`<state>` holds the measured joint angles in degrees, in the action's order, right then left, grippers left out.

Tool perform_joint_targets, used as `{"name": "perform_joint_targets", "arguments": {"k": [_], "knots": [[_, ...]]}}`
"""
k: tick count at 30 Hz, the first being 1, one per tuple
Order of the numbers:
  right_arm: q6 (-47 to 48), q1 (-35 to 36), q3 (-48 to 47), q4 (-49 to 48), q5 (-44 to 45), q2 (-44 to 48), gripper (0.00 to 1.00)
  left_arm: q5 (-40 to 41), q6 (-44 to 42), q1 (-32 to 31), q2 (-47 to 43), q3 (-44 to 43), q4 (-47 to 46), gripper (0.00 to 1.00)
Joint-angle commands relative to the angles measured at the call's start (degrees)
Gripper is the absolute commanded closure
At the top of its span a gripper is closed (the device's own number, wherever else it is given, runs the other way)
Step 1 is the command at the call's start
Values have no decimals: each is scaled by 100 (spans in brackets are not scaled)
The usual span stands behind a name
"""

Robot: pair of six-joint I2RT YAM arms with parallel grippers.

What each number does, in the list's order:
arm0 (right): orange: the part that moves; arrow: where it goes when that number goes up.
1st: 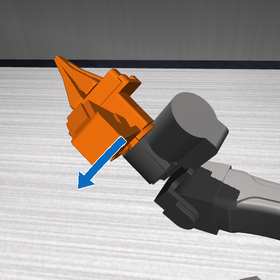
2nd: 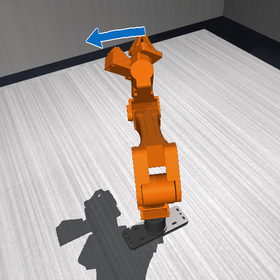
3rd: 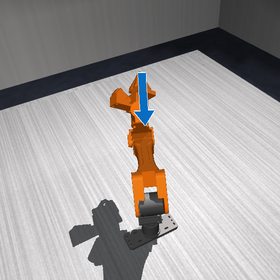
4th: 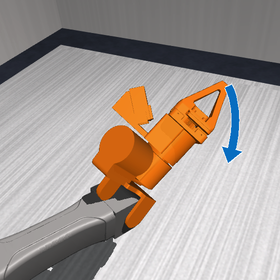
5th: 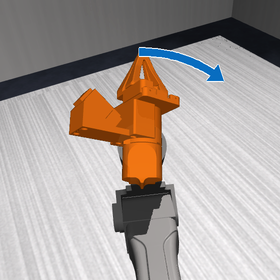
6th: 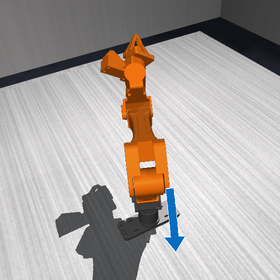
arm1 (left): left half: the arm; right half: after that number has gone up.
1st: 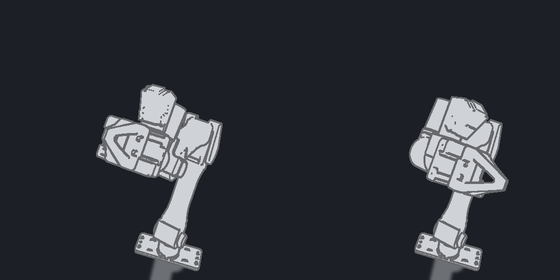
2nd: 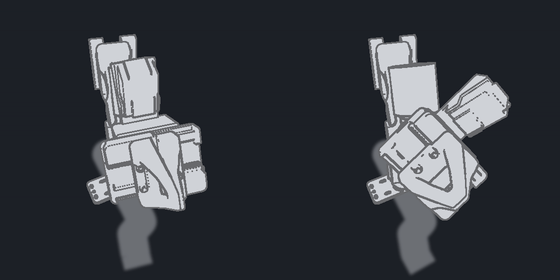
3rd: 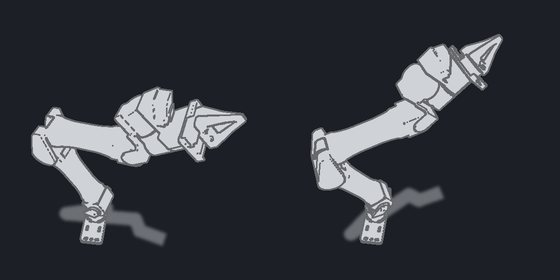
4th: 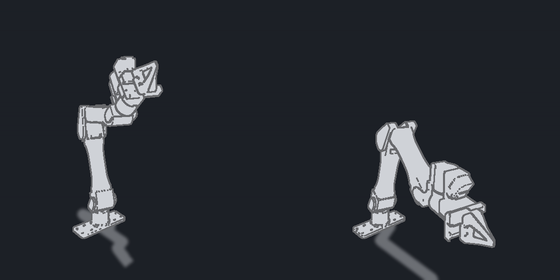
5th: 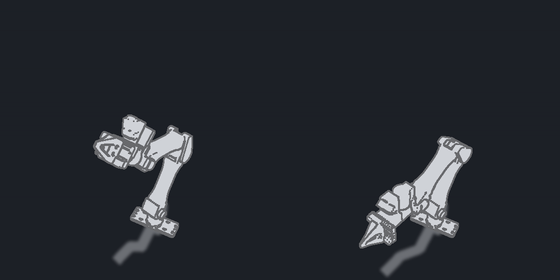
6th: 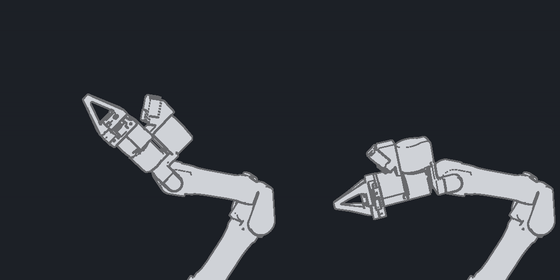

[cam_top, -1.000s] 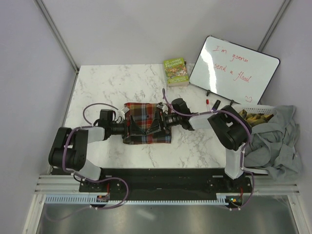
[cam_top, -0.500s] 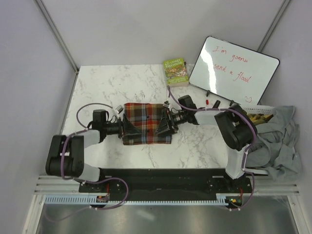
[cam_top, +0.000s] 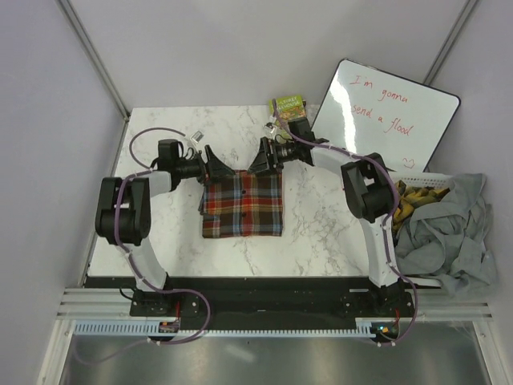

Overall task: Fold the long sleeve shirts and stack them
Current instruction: Fold the shirt

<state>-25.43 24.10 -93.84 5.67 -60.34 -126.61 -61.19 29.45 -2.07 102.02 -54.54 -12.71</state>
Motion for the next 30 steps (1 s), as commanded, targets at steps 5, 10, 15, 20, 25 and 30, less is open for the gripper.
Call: {"name": "perform_joint_targets", "arguments": {"k": [5, 10, 15, 20, 25, 30], "knots": [[776, -169, -678, 452, 461, -1252, 2, 976, 684, 443, 1083, -303, -452, 9], [1329, -108, -1495, 960, 1005, -1630, 2, 1118, 843, 462, 531, 786, -145, 10], [2499, 446, -2120, 1409, 1349, -1323, 2, 252, 246, -284, -714, 1586, 805, 12], [3175, 1018, -2219, 1920, 1472, -543, 2, -174, 25, 196, -2202, 1588, 603, 11], [3492, 1290, -1419, 2034, 1954, 293, 2, 263, -324, 1208, -2424, 920, 1128, 15], [3290, 1335, -803, 2227, 2254, 751, 4, 1608, -1309, 1217, -2274, 690, 2115, 16]]}}
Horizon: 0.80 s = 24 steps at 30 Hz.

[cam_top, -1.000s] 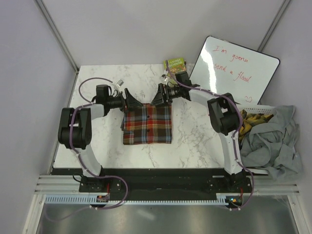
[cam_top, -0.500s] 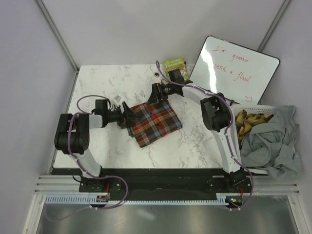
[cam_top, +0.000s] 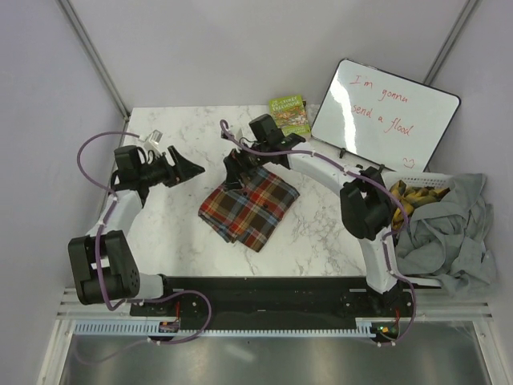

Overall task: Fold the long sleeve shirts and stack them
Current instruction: Fold the shirt

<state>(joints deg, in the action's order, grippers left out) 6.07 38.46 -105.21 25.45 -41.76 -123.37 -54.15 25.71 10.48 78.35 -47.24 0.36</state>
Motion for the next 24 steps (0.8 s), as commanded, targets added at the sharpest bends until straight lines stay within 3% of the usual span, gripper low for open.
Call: {"name": "perform_joint_targets", "arguments": {"k": [1, 5, 9, 12, 16, 19, 24], "knots": [[219, -93, 413, 389, 483, 506, 4, 993, -945, -37, 50, 39, 790, 16], [466, -102, 1131, 794, 704, 1067, 10, 949, -1743, -256, -414, 216, 834, 23], [343, -101, 2091, 514, 1317, 1430, 22, 1230, -3761, -599, -601, 102, 1062, 32], [483, -102, 2399, 356, 1608, 1307, 30, 1274, -4671, -670, -225, -215, 1755, 39], [983, -110, 2181, 373, 1793, 860, 36, 1416, -5260, -679, -12, -242, 2126, 42], [1456, -110, 1689, 469, 1743, 411, 42, 1013, -5857, -740, -362, -40, 2188, 44], [2415, -172, 1003, 575, 1504, 199, 49, 968, -7737, -1204, -1171, 733, 2135, 50]]}}
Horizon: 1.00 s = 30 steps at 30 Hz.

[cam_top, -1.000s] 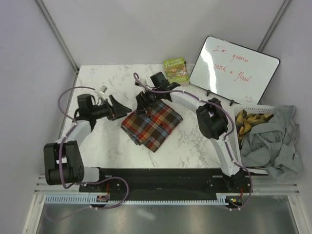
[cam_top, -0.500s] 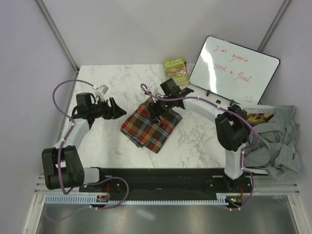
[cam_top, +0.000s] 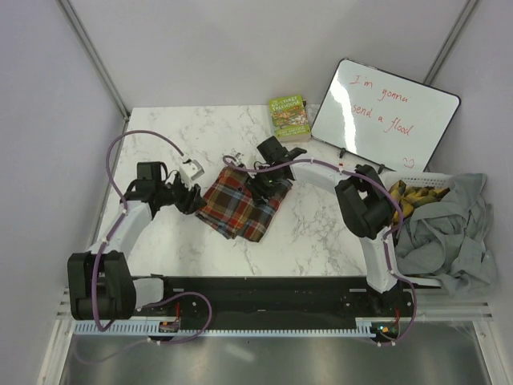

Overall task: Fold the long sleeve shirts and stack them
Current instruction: Fold the shirt

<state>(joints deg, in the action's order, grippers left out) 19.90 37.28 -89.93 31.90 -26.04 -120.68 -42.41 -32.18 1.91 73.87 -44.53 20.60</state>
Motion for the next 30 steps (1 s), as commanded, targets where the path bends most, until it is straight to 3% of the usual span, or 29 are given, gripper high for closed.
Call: {"name": "perform_joint_targets", "arguments": {"k": [1, 5, 8, 10, 14, 16, 19, 22, 25, 30], "knots": [[1225, -89, -578, -61, -189, 0, 49, -197, -2193, -402, -794, 550, 111, 51], [2559, -238, -648, -18, -568, 439, 50, -127, -3378, -727, -883, 840, 120, 50], [2344, -414, -955, 166, -883, 589, 49, -180, -3977, -999, -821, 955, 6, 50], [1546, -572, -922, 159, -1420, 747, 48, -162, -4303, -1210, -707, 1025, -151, 50], [-650, -766, 500, -964, -1808, 1590, 47, 66, -4884, -1553, -471, 1254, -706, 47], [-1336, -862, 1210, -1475, -1764, 1889, 47, 172, -4885, -1703, -216, 1175, -698, 48], [-1541, -1160, 1312, -1538, -1501, 1778, 46, 189, -5435, -1773, -144, 1306, -619, 49], [-1525, -1451, 936, -1564, -1273, 1322, 46, 347, -5238, -1773, -13, 1246, -636, 50], [-1524, -1513, 487, -1582, -1149, 733, 48, 734, -4457, -1756, 470, 668, -505, 54], [-1753, -1469, 239, -1660, -1219, 63, 53, 884, -3787, -1378, 1033, 174, -513, 54]]}}
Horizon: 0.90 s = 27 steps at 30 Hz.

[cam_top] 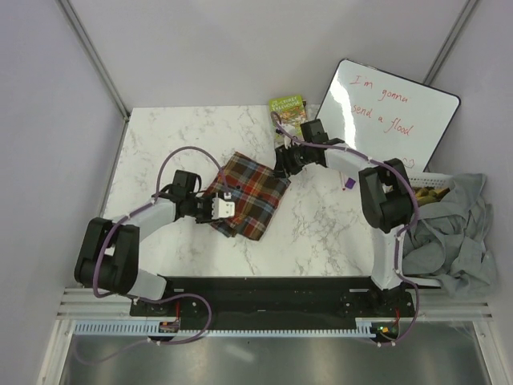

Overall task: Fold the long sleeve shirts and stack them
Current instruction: Fold the shirt

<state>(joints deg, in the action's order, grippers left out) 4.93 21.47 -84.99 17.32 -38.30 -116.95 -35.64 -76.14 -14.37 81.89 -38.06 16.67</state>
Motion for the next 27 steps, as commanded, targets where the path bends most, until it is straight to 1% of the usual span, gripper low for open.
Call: {"name": "perform_joint_targets", "arguments": {"k": [1, 2, 5, 6, 7, 8, 9, 10, 11, 12, 13, 14, 15, 16, 17, 19, 20, 22, 23, 25, 26, 27], "knots": [[-264, 120, -177, -212, -2, -407, 54, 215, 565, 303, 266, -543, -120, 54], [-264, 120, -124, -203, -10, -417, 57, 198, 582, 408, 292, -579, -137, 54], [-405, 225, 263, -220, -291, -268, 59, 294, 854, 584, 521, -886, -173, 54], [-475, 374, 403, -247, -361, -163, 60, 286, 951, 663, 626, -983, -181, 52], [-484, 462, 752, -308, -510, 90, 59, 259, 1143, 733, 662, -1166, -181, 46], [-702, 567, 956, -578, -598, 250, 59, 172, 1258, 899, 662, -1264, -190, 43], [-1113, 821, 1184, -781, -686, 408, 59, 93, 1433, 997, 610, -1343, -190, 40], [-1334, 971, 1596, -1009, -852, 714, 59, -38, 1844, 1102, 574, -1501, -199, 36], [-1624, 1303, 1782, -1499, -924, 848, 59, -344, 2048, 1286, 513, -1563, -199, 35], [-1862, 1481, 1932, -1686, -994, 962, 59, -452, 2207, 1331, 443, -1599, -190, 34], [-2447, 1639, 2151, -2019, -1117, 1120, 59, -514, 2522, 1349, 286, -1625, -181, 33], [-2723, 1928, 2240, -2527, -1179, 1200, 56, -636, 2708, 1349, 197, -1643, -181, 32], [-2943, 2035, 2372, -2732, -1232, 1340, 54, -690, 2918, 1349, 144, -1660, -181, 32], [-3250, 2097, 2408, -2873, -1276, 1402, 50, -708, 3312, 1332, 74, -1713, -164, 31], [-3340, 2089, 2426, -3014, -1276, 1481, 45, -621, 3499, 1271, 47, -1739, -94, 31], [-3262, 1940, 2426, -2884, -1198, 1718, 42, -646, 3684, 1200, -15, -1844, 177, 31], [-3253, 1687, 2461, -2727, -1058, 1815, 42, -664, 3694, 1095, -163, -1810, 379, 31], [-3349, 1370, 2785, -2752, -1004, 2070, 42, -620, 3773, 911, -470, -1478, 451, 30], [-3462, 1090, 2925, -2769, -951, 2140, 42, -463, 3764, 623, -872, -1319, 478, 30], [-3691, 877, 3391, -2918, -758, 2299, 44, -42, 3912, 191, -1235, -829, 373, 30], [-4014, 745, 3558, -3171, -688, 2351, 45, 413, 3957, -316, -1428, -669, 303, 30], [-4174, 709, 3855, -3321, -504, 2378, 45, 626, 4132, -564, -1726, -371, 146, 29]]}}
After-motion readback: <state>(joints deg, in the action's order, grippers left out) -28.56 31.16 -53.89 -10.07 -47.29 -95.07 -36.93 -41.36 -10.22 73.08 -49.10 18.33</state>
